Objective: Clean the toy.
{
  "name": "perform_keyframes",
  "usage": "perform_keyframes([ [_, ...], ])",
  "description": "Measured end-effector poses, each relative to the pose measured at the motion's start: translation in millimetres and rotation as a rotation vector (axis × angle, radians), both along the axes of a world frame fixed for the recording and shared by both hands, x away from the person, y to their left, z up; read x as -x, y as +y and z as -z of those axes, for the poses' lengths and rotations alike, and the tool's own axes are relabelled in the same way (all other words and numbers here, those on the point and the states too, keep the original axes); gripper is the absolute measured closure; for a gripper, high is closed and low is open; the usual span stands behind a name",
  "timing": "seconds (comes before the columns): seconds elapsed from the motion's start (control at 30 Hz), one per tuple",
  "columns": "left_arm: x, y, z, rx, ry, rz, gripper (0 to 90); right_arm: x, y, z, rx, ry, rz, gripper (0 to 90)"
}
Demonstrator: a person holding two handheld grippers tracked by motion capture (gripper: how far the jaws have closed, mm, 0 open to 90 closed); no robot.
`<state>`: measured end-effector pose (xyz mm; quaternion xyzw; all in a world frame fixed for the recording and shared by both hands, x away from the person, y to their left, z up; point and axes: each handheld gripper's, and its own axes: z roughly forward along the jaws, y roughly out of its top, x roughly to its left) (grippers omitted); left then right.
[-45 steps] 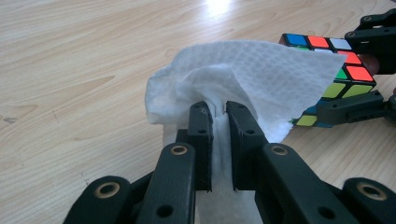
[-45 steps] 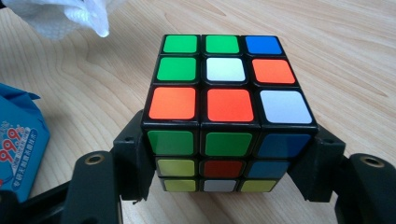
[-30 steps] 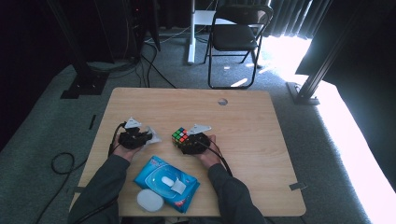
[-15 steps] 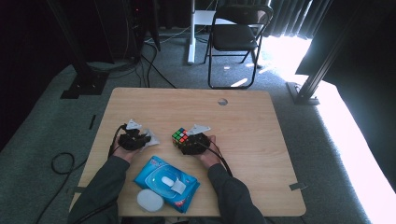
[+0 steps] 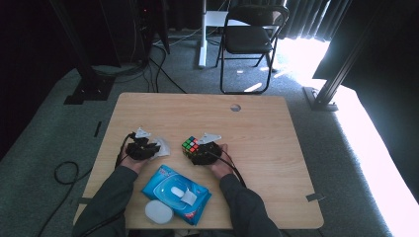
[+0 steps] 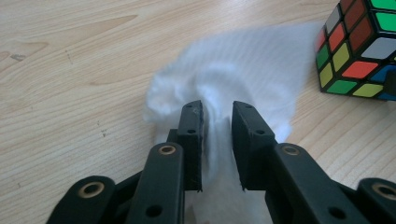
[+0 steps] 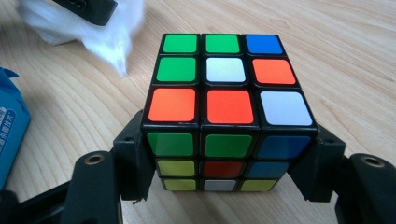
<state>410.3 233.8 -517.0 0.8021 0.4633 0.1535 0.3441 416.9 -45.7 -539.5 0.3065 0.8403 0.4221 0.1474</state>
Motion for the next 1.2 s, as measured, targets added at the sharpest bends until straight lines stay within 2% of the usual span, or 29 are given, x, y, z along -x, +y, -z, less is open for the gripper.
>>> perform_keyframes([
  [0.1,-0.3,-0.3,0.5,-0.001,0.002,-0.007,69.7,0.6,0.5,1.0,0.015,-0.005,-0.001,33.9],
  [0.3,0.3,-0.2,0.5,0.005,0.002,-0.012,63.7,1.0,-0.5,2.6,0.014,0.006,0.002,33.5],
  [0.53,1.8,2.1,-4.3,0.038,-0.009,-0.006,55.3,2.0,-1.0,6.4,0.047,0.018,0.009,21.5],
  [0.8,4.5,5.4,-15.2,0.073,-0.046,-0.005,52.3,10.3,-12.5,3.3,0.025,0.007,-0.003,20.5],
  [0.97,7.1,10.1,-25.2,0.096,-0.080,-0.017,52.2,12.4,-21.3,0.2,0.015,0.023,0.008,20.7],
  [1.2,11.3,16.5,-37.4,0.099,-0.106,-0.038,52.2,17.8,-34.9,0.6,0.010,0.022,0.013,22.4],
])
